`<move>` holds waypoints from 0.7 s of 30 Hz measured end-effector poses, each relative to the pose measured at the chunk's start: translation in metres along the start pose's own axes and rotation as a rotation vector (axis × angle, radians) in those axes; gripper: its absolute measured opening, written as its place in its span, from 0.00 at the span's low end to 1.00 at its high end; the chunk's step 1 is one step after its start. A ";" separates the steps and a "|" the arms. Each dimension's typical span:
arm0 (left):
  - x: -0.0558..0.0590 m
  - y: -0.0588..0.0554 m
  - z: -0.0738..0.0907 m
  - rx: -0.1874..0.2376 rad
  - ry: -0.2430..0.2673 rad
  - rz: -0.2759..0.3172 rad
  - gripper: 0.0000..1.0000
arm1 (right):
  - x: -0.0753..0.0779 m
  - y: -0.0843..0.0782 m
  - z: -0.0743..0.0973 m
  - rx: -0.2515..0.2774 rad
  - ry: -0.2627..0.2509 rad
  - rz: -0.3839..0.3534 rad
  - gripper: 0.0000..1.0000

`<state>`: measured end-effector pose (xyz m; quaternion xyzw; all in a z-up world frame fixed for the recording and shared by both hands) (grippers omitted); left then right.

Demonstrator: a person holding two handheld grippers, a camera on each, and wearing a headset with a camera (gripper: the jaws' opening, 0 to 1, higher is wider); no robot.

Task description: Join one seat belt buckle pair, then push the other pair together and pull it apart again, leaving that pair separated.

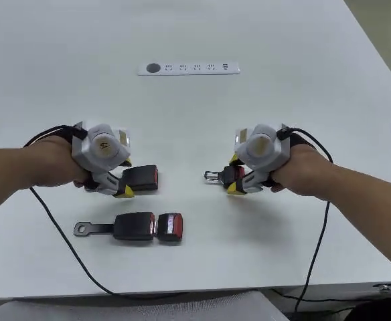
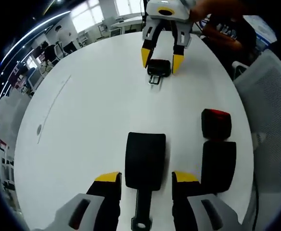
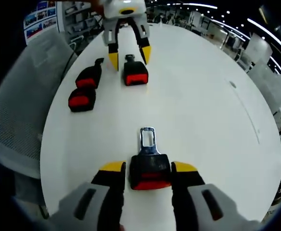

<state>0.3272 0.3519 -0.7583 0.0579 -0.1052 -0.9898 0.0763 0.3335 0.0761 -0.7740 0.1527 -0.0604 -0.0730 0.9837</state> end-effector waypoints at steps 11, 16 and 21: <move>-0.003 0.003 -0.007 0.005 -0.020 -0.047 0.33 | 0.008 -0.004 -0.005 0.026 0.063 0.022 0.33; -0.003 0.004 -0.008 0.001 -0.026 -0.088 0.32 | 0.008 -0.004 -0.004 0.029 0.072 0.019 0.34; -0.004 0.004 -0.007 -0.011 -0.027 -0.108 0.32 | 0.007 -0.004 -0.005 0.030 0.071 0.018 0.34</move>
Point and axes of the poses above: the centre of the closed fingertips' face, and the gripper's own axes: z roughly backward along the fingers, x roughly to its right, y roughly out of its top, the point moved 10 cm from there along z, roughly backward along the fingers, and after that the axes turned 12 degrees about -x, right-handed, at the moved point
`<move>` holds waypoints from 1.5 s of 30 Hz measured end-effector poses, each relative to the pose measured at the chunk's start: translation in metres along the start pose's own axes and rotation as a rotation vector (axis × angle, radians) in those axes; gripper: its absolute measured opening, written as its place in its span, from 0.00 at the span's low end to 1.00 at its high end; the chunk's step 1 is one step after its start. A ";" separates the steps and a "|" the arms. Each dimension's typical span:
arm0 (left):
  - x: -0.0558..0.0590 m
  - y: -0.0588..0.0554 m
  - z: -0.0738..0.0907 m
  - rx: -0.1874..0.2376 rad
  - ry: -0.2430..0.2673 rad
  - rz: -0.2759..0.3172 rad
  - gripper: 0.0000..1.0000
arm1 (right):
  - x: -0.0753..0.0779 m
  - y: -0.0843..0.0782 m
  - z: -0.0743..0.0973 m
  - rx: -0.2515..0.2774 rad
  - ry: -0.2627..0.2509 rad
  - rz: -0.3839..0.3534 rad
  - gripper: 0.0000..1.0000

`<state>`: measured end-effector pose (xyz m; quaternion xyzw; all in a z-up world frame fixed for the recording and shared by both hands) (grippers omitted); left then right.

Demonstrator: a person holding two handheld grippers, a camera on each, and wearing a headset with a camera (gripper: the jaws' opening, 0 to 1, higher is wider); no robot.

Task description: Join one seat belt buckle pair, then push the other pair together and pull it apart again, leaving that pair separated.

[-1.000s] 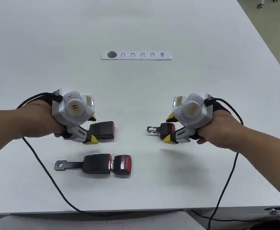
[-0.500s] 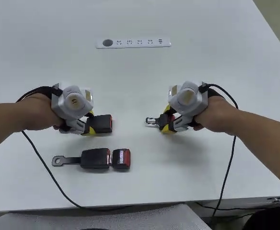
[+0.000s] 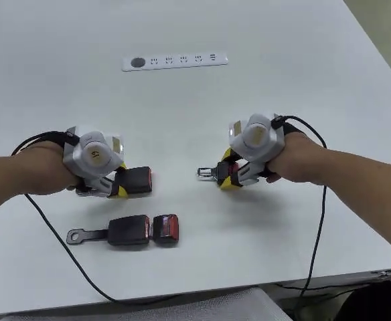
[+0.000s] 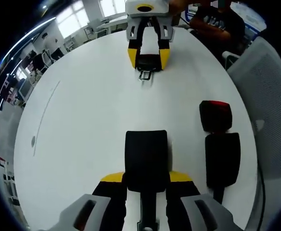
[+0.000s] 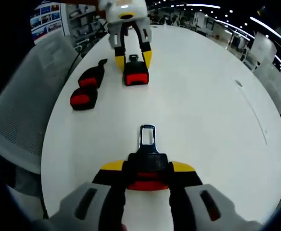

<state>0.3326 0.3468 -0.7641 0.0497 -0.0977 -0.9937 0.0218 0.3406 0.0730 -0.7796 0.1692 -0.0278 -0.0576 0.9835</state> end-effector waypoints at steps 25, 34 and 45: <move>-0.004 -0.003 0.000 -0.005 -0.010 0.002 0.32 | -0.010 0.023 -0.005 -0.003 -0.048 -0.065 0.35; -0.002 -0.001 0.001 -0.021 -0.003 0.003 0.32 | -0.017 0.062 -0.021 0.036 -0.047 -0.065 0.35; -0.002 -0.002 0.001 -0.014 -0.001 0.008 0.32 | -0.018 0.090 -0.031 0.027 -0.075 0.015 0.35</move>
Point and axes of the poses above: the centre of the closed fingertips' face, and the gripper's own axes: z roughly backward along the fingers, x roughly to its right, y roughly out of its top, the point moved 10 cm from there along z, roughly backward along the fingers, and after that the axes turned 12 degrees about -x, right-handed, at the moved point
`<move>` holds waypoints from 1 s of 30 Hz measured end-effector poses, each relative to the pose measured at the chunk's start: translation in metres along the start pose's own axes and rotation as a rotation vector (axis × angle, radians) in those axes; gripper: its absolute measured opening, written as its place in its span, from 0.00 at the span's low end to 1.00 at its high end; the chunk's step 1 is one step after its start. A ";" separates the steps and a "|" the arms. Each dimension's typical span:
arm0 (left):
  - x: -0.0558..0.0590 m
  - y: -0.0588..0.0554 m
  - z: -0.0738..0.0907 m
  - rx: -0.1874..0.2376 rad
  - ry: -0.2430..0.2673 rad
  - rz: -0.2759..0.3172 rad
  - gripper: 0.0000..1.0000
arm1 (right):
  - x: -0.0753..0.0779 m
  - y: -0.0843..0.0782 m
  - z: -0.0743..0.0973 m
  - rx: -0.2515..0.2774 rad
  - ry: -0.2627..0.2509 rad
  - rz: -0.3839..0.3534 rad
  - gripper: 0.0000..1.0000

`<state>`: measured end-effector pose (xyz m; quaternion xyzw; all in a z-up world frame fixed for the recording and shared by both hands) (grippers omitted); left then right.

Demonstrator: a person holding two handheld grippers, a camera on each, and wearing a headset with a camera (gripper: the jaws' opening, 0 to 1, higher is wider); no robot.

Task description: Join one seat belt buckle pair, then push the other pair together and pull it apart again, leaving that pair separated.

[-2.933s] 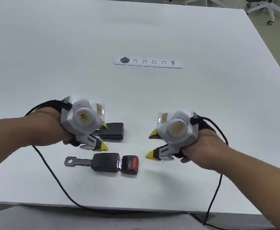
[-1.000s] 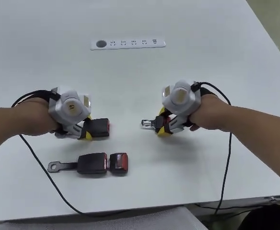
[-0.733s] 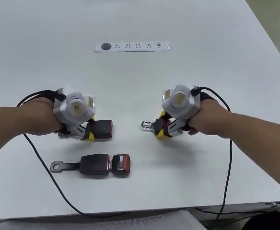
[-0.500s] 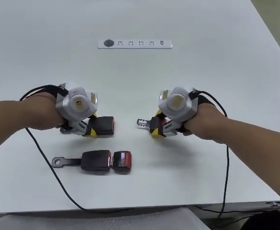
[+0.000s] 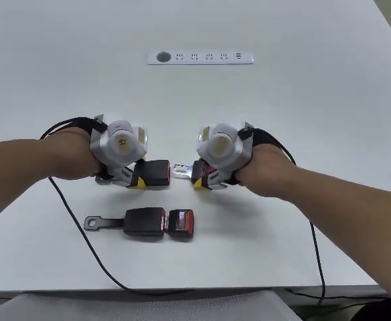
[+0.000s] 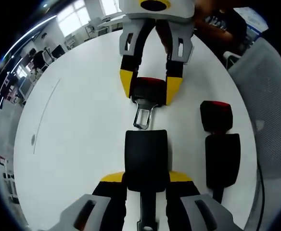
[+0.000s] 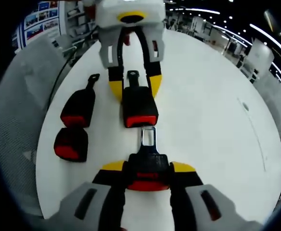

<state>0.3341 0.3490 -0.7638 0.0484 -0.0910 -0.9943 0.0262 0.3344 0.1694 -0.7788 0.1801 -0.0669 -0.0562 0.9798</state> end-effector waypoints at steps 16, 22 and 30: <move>-0.002 0.002 -0.001 -0.011 -0.011 0.016 0.32 | -0.003 0.009 -0.003 0.005 -0.018 0.045 0.35; -0.002 0.002 -0.001 -0.005 -0.009 -0.009 0.32 | -0.006 0.014 -0.006 0.038 0.005 0.069 0.34; -0.003 0.002 -0.001 -0.004 -0.014 -0.020 0.31 | 0.003 0.011 -0.010 0.076 0.074 0.046 0.33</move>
Point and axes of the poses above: the centre of the closed fingertips' face, and the gripper's own axes: z roughly backward along the fingers, x roughly to its right, y roughly out of its top, the point moved 10 cm from there along z, roughly backward along the fingers, and after that the axes turned 12 degrees about -x, right-handed, at the moved point
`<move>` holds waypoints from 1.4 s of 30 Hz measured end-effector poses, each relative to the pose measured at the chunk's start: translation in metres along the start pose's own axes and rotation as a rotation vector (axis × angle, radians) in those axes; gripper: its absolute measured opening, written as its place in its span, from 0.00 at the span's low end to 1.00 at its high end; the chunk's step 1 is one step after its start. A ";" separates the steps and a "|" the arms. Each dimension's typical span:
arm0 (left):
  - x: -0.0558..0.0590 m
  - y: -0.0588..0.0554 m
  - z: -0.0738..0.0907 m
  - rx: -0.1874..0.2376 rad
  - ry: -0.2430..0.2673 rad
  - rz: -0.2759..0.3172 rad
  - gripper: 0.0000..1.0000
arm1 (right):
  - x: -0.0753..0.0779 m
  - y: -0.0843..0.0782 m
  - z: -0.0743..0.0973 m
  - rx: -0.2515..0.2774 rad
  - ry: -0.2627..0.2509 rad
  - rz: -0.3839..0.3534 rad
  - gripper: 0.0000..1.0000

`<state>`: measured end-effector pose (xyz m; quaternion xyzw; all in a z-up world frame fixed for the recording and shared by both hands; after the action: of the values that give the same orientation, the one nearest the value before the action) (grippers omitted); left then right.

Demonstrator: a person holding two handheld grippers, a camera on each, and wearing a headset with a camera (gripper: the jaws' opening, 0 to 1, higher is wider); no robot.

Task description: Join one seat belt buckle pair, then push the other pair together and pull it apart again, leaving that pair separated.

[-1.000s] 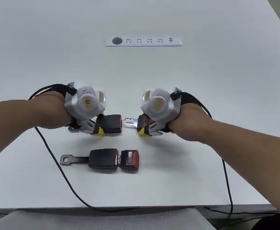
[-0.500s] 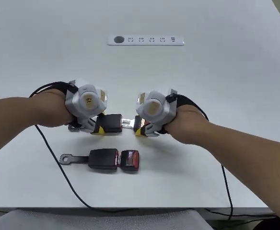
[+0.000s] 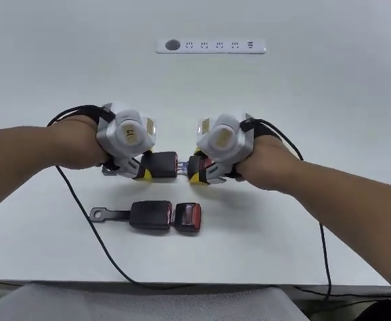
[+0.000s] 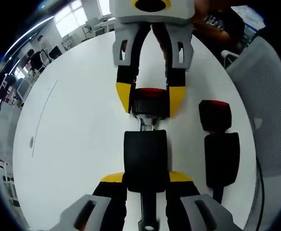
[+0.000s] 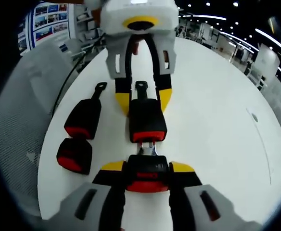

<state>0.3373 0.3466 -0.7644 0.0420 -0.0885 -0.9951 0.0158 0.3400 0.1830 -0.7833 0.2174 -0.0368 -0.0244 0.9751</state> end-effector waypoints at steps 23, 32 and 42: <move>-0.003 0.000 -0.001 0.012 -0.021 -0.012 0.31 | 0.000 0.012 -0.009 0.065 0.008 -0.010 0.33; -0.002 -0.002 -0.001 0.021 -0.014 -0.006 0.31 | -0.001 0.011 -0.007 0.050 0.010 0.009 0.33; -0.001 0.001 0.000 0.017 -0.012 -0.014 0.31 | -0.001 -0.004 0.000 0.028 0.013 0.008 0.33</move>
<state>0.3379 0.3460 -0.7641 0.0367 -0.0966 -0.9946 0.0078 0.3387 0.1795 -0.7850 0.2309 -0.0317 -0.0187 0.9723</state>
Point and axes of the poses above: the centre of the closed fingertips' face, and the gripper's own axes: z roughly backward along the fingers, x roughly to its right, y roughly out of its top, the point moved 10 cm from there along z, roughly backward along the fingers, and after that the axes turned 12 degrees about -x, right-handed, at the moved point
